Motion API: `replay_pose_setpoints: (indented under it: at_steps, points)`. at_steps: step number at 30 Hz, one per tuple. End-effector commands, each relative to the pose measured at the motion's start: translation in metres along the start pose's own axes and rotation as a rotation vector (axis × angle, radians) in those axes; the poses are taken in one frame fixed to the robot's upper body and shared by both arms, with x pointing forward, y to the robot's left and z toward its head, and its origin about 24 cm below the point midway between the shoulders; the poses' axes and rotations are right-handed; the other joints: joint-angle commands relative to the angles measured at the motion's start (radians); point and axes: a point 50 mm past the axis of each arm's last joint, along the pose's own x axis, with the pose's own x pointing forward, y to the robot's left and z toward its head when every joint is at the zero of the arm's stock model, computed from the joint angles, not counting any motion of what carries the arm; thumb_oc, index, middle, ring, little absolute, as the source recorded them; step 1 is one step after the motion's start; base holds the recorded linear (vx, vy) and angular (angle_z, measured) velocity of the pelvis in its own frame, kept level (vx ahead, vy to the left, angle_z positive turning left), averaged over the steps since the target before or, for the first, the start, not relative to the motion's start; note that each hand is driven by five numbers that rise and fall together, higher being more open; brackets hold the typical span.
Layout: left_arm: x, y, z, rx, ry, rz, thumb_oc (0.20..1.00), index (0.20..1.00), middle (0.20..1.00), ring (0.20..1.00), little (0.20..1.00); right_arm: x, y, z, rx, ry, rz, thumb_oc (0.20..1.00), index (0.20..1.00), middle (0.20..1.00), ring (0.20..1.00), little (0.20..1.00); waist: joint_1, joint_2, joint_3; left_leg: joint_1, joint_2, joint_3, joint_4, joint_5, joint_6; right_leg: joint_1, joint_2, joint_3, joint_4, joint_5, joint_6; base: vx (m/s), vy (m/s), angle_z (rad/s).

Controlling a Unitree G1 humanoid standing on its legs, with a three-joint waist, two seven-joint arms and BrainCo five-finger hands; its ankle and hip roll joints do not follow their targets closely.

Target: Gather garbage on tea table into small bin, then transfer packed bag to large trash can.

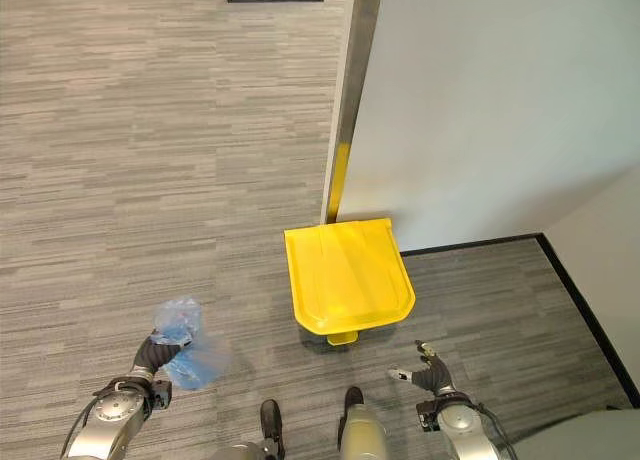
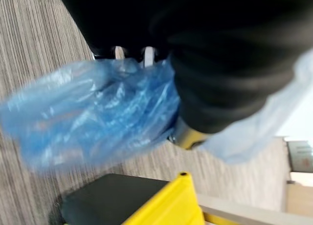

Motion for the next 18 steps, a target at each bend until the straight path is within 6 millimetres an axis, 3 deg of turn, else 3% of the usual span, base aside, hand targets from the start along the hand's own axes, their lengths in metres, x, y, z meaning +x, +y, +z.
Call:
replay_pose_setpoints:
  at_steps: [1, 2, 4, 7, 8, 12, 18]
  points:
    - [0.002, 0.016, 0.023, 0.032, -0.118, 0.028, 0.200, 0.200, 0.200, 0.200, 0.200, 0.006, -0.010, 0.016, 0.028, -0.065, -0.045, 1.000, 1.000, 1.000, 1.000, 1.000, -0.008, -0.014, 0.006, 0.114, -0.032, -0.054, 0.134, -0.255, -0.073, 0.043, 0.010, -0.041, -0.162, 0.091, 0.009, 0.30, -0.015, 0.39]
    - [0.005, 0.013, 0.025, 0.034, -0.124, 0.022, 0.200, 0.200, 0.200, 0.200, 0.200, 0.005, -0.013, 0.015, 0.030, -0.062, -0.053, 1.000, 1.000, 1.000, 1.000, 1.000, -0.020, -0.022, 0.009, 0.130, -0.045, -0.065, 0.156, -0.277, -0.086, 0.025, 0.010, -0.082, -0.224, 0.102, 0.014, 0.30, -0.046, 0.39]
    - [0.006, 0.010, 0.024, 0.032, -0.122, 0.016, 0.200, 0.200, 0.200, 0.200, 0.200, 0.005, -0.017, 0.013, 0.023, -0.058, -0.059, 1.000, 1.000, 1.000, 1.000, 1.000, -0.032, -0.027, 0.005, 0.149, -0.055, -0.087, 0.175, -0.299, -0.092, 0.016, 0.017, -0.107, -0.230, 0.110, 0.013, 0.30, -0.074, 0.58]
    - [0.004, 0.007, 0.021, 0.035, -0.113, 0.003, 0.200, 0.200, 0.200, 0.200, 0.200, 0.001, -0.020, 0.006, 0.032, -0.039, -0.071, 1.000, 1.000, 1.000, 1.000, 1.000, -0.042, -0.036, -0.013, 0.171, -0.067, -0.111, 0.194, -0.328, -0.100, 0.044, 0.016, -0.103, -0.242, 0.124, -0.001, 0.26, -0.088, 0.66]
    - [0.003, 0.005, 0.016, 0.041, -0.097, -0.007, 0.200, 0.200, 0.200, 0.200, 0.200, -0.001, -0.024, 0.002, 0.033, -0.028, -0.083, 1.000, 1.000, 1.000, 1.000, 1.000, -0.044, -0.033, -0.029, 0.185, -0.047, -0.120, 0.233, -0.333, -0.124, 0.069, 0.019, -0.091, -0.237, 0.138, -0.018, 0.31, -0.167, 0.46]
    - [-0.001, 0.003, 0.004, 0.021, -0.052, -0.005, 0.200, 0.200, 0.200, 0.200, 0.200, -0.005, -0.034, -0.004, 0.061, -0.017, -0.122, 1.000, 1.000, 1.000, 1.000, 1.000, -0.065, -0.028, -0.076, 0.210, -0.007, -0.128, 0.226, -0.310, -0.142, 0.098, 0.027, -0.097, -0.230, 0.138, -0.029, 0.20, -0.115, 0.34]
    - [0.000, 0.003, 0.007, 0.010, -0.063, -0.002, 0.200, 0.200, 0.200, 0.200, 0.200, -0.004, -0.038, 0.003, 0.123, -0.050, -0.149, 1.000, 1.000, 1.000, 1.000, 1.000, -0.081, -0.011, -0.089, 0.223, 0.001, -0.133, 0.158, -0.299, -0.134, 0.080, 0.057, -0.069, -0.231, 0.137, -0.029, 0.06, -0.006, 0.01]
